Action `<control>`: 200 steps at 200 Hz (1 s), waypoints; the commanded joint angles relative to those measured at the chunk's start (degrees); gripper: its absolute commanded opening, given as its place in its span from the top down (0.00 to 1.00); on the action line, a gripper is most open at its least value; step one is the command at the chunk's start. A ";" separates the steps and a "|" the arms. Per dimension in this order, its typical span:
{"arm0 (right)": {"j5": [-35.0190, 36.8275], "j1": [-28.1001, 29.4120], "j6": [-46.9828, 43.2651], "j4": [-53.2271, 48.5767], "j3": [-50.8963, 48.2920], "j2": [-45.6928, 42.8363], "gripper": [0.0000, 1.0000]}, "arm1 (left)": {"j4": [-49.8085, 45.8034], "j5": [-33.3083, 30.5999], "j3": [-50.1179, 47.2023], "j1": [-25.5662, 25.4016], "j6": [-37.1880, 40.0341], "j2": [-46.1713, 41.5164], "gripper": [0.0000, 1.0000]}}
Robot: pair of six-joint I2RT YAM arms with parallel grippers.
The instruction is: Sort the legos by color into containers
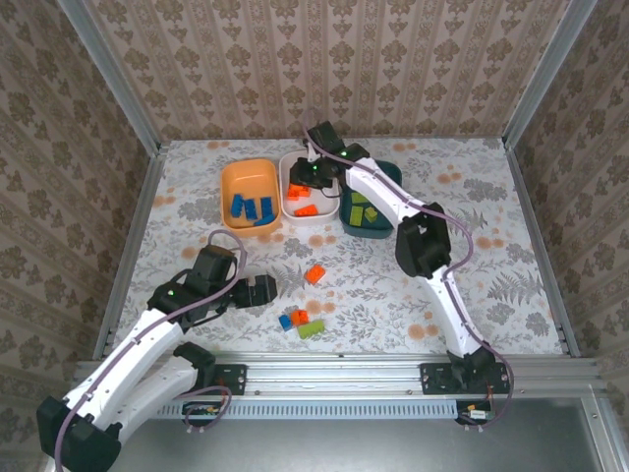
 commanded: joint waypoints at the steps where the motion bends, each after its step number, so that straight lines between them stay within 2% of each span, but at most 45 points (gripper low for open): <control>1: -1.06 -0.48 0.11 -4.80 7.22 4.37 0.69 | 0.21 0.95 -0.55 0.59 -0.36 0.04 0.00; 20: -0.96 -0.77 1.11 -3.91 8.51 5.75 0.64 | 0.23 0.98 -0.55 0.59 -0.36 0.10 0.00; 42: -0.84 -1.07 1.19 -3.93 8.54 5.00 0.49 | 0.18 0.84 -0.38 0.63 -0.22 0.32 0.00; 81: 0.23 -1.12 -0.84 -4.60 5.89 -0.43 0.45 | 0.25 0.84 0.30 0.59 -0.16 0.72 0.00; 119: 0.33 -1.13 -2.41 -3.50 -2.02 -10.56 0.35 | 0.10 1.47 1.64 0.59 0.32 1.20 0.00; 142: 0.22 -1.11 -3.64 0.30 -15.11 -21.02 0.33 | -0.31 1.65 3.09 -0.29 1.64 2.74 0.00; 180: 1.80 -2.71 -4.52 10.21 -47.65 -44.17 0.32 | -0.64 -0.79 6.99 -4.64 4.92 8.36 0.00; 200: 2.81 -4.44 -4.75 11.28 -62.13 -55.62 0.31 | 0.25 -1.31 9.94 -6.98 7.67 13.97 0.00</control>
